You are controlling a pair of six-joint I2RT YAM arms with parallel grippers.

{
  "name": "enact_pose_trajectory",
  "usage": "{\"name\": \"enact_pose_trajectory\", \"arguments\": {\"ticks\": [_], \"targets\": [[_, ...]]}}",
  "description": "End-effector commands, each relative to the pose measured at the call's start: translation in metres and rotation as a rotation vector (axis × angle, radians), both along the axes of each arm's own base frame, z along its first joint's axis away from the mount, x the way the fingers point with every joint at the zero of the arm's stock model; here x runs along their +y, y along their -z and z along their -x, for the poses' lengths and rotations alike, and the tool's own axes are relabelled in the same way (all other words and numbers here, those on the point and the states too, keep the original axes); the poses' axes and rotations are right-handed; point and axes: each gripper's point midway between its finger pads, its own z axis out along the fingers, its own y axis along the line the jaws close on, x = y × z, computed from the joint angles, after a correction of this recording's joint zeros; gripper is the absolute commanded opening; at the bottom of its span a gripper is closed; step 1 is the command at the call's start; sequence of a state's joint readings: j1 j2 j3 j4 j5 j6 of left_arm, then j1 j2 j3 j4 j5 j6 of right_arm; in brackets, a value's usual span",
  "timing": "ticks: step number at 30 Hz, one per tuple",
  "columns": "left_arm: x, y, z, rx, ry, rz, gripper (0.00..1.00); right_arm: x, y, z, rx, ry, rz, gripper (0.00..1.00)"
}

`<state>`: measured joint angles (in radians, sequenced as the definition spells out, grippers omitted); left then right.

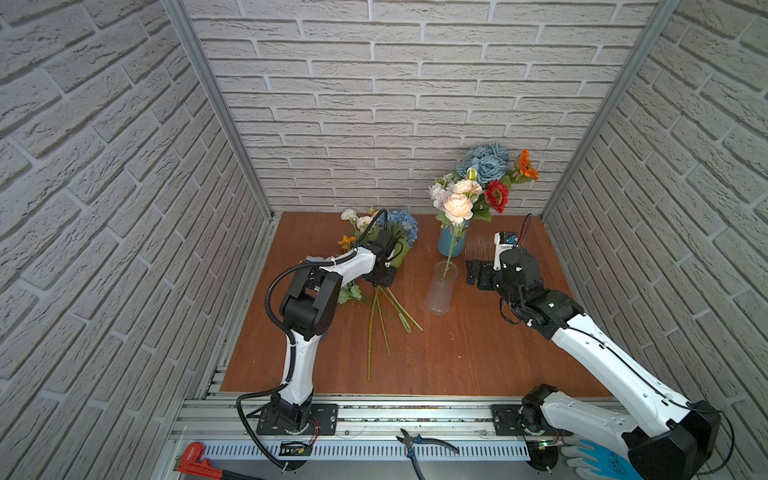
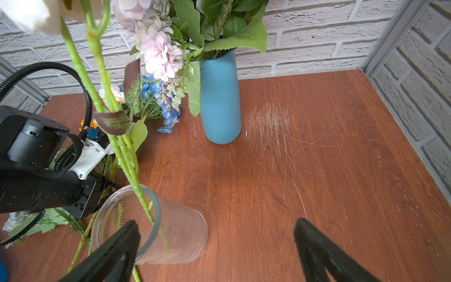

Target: Arrange the flowers into the vase

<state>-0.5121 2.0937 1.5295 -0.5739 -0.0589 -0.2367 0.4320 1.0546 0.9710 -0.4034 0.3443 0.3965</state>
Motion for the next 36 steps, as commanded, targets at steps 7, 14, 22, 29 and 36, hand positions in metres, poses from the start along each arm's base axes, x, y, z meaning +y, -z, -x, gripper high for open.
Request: {"name": "enact_pose_trajectory", "arguments": {"ticks": [7, 14, 22, 29, 36], "targets": [[-0.003, -0.006, 0.004, -0.005, 0.014, -0.014, 0.18, -0.005, -0.005, 0.0, -0.027, 0.019, 0.001, 1.0], [-0.006, -0.025, 0.003, -0.038, 0.022, -0.006, 0.01, -0.003, -0.006, -0.001, -0.027, 0.015, -0.008, 1.0], [-0.004, -0.054, 0.0, -0.114, 0.0, 0.041, 0.0, -0.003, -0.009, 0.001, -0.033, 0.012, -0.011, 1.0], [-0.002, -0.118, -0.002, -0.248, -0.045, 0.221, 0.0, -0.005, -0.01, 0.001, -0.037, 0.016, -0.006, 1.0], [0.005, -0.202, 0.008, -0.483, -0.068, 0.435, 0.0, -0.005, -0.01, 0.001, -0.039, 0.021, -0.007, 1.0]]}}
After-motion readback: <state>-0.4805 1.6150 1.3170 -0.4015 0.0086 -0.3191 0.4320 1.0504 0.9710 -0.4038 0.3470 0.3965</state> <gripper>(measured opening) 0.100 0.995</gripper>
